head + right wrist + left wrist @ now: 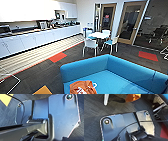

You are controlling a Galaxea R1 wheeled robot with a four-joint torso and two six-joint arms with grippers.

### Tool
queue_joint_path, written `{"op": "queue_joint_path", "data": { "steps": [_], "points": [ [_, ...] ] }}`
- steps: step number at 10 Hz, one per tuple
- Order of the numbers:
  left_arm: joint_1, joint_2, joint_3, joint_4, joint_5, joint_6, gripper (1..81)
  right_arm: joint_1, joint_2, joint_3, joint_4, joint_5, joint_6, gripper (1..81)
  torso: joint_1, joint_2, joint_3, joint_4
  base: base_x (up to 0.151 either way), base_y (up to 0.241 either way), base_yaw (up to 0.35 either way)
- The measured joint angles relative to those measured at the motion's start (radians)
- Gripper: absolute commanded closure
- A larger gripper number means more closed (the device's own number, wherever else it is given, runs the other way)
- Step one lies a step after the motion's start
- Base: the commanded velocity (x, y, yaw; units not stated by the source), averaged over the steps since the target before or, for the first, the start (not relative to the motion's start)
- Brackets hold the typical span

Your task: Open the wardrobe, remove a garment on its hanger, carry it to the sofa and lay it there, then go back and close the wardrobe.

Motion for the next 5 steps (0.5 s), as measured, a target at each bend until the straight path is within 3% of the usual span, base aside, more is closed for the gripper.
{"op": "queue_joint_path", "data": {
  "steps": [4, 5],
  "points": [
    [0.025, 0.057, -0.059, 0.008, -0.013, 0.000, 1.0, 0.000, 0.000, 0.000, 0.000, 0.000, 0.000, 1.0, 0.000, 0.000, 0.000, 0.000, 0.000, 0.000, 0.000],
    [0.027, 0.057, -0.059, 0.008, -0.012, 0.000, 1.0, 0.000, 0.000, 0.000, 0.000, 0.000, 0.000, 1.0, 0.000, 0.000, 0.000, 0.000, -0.068, 0.000, 0.000]
  ]
}}
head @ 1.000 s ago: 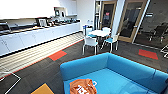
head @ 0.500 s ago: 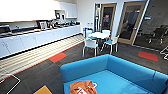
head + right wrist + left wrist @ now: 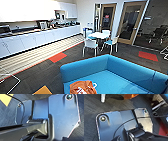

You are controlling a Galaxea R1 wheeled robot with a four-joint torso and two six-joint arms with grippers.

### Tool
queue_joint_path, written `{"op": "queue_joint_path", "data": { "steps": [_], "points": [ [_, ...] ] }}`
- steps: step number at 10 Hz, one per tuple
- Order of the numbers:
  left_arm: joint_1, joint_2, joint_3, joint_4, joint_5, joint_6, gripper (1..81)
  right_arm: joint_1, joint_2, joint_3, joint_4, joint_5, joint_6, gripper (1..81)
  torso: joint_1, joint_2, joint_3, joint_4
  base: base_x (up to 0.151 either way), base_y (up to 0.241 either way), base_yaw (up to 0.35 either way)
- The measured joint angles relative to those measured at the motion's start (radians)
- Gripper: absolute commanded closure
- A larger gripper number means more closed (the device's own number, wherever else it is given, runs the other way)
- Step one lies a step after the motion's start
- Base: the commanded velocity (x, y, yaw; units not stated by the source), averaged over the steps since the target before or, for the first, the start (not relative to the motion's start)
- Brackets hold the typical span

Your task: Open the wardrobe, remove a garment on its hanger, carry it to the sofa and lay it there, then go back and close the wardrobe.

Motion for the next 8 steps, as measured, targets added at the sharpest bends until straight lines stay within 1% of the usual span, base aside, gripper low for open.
{"op": "queue_joint_path", "data": {
  "steps": [3, 5, 6, 7, 8],
  "points": [
    [-0.010, -0.002, -0.002, 0.000, 0.001, 0.000, 1.0, 0.008, 0.000, 0.000, 0.000, 0.001, 0.000, 1.0, 0.001, 0.000, 0.000, 0.000, -0.096, 0.000, 0.000],
    [0.018, -0.002, -0.002, 0.003, 0.000, 0.000, 1.0, -0.011, -0.001, 0.000, 0.000, -0.003, 0.000, 1.0, 0.000, -0.001, 0.000, 0.000, -0.105, 0.000, 0.000],
    [0.012, -0.002, -0.002, 0.003, 0.000, 0.000, 1.0, -0.009, -0.001, 0.000, 0.000, -0.003, 0.000, 1.0, 0.000, -0.001, 0.000, 0.000, -0.105, 0.000, 0.000],
    [0.004, -0.002, -0.002, 0.003, 0.001, 0.000, 1.0, -0.001, -0.001, 0.000, 0.000, -0.001, 0.000, 1.0, 0.000, -0.001, 0.000, 0.000, -0.080, 0.000, 0.000],
    [0.006, -0.001, -0.002, 0.004, 0.001, 0.000, 1.0, -0.001, -0.001, 0.000, 0.000, 0.000, 0.000, 1.0, 0.000, -0.001, 0.001, 0.000, 0.000, 0.000, 0.000]
  ]
}}
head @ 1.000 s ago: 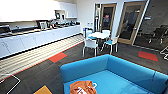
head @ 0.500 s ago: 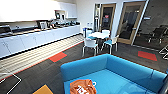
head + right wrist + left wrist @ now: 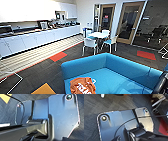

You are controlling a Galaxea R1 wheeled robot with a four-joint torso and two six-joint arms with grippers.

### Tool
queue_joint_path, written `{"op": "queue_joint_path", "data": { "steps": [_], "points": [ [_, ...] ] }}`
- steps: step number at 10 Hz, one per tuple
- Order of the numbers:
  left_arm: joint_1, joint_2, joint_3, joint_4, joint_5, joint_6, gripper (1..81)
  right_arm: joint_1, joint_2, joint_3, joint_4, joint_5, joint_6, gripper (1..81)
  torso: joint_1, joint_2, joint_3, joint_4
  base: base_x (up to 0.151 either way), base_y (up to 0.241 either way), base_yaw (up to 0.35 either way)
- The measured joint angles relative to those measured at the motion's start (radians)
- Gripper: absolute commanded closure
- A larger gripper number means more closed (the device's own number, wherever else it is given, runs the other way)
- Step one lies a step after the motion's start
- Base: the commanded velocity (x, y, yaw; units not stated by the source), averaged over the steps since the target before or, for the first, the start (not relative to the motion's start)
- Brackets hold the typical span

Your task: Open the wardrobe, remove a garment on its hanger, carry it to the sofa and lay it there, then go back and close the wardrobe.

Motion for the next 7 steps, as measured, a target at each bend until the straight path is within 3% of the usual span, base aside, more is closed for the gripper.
{"op": "queue_joint_path", "data": {
  "steps": [7],
  "points": [
    [0.011, 0.017, -0.011, 0.003, 0.015, 0.002, 1.0, -0.001, 0.000, 0.000, 0.000, 0.001, 0.000, 1.0, 0.002, -0.001, 0.000, 0.000, 0.000, 0.000, 0.000]
  ]
}}
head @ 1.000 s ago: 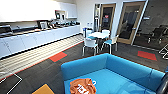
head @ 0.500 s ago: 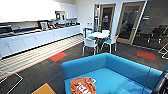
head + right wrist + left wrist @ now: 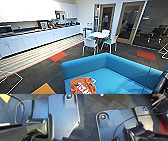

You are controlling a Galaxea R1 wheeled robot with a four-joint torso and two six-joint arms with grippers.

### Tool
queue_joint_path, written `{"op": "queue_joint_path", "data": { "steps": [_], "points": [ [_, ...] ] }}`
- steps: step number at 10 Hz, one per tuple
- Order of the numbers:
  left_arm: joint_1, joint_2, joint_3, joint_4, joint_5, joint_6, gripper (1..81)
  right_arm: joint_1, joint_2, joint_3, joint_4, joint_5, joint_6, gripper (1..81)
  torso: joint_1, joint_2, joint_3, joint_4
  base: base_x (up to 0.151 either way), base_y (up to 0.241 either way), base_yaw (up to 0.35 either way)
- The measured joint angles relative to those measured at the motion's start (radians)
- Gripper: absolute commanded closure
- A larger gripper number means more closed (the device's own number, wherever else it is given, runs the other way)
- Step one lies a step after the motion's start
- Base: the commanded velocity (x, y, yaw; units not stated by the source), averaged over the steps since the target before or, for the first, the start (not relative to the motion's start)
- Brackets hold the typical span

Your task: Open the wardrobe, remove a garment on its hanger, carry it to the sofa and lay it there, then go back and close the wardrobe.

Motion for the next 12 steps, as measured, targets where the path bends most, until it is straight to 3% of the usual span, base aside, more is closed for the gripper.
{"op": "queue_joint_path", "data": {
  "steps": [5, 12],
  "points": [
    [0.010, 0.071, -0.170, 0.000, 0.011, 0.001, 1.0, 0.000, 0.000, 0.000, 0.000, 0.000, 0.000, 1.0, 0.000, 0.000, 0.000, 0.000, 0.000, 0.000, 0.000],
    [0.011, 0.078, -0.176, 0.017, 0.000, 0.001, 1.0, 0.000, 0.000, 0.000, 0.000, 0.000, 0.000, 1.0, 0.000, 0.000, 0.000, 0.000, 0.000, 0.000, 0.020]
  ]
}}
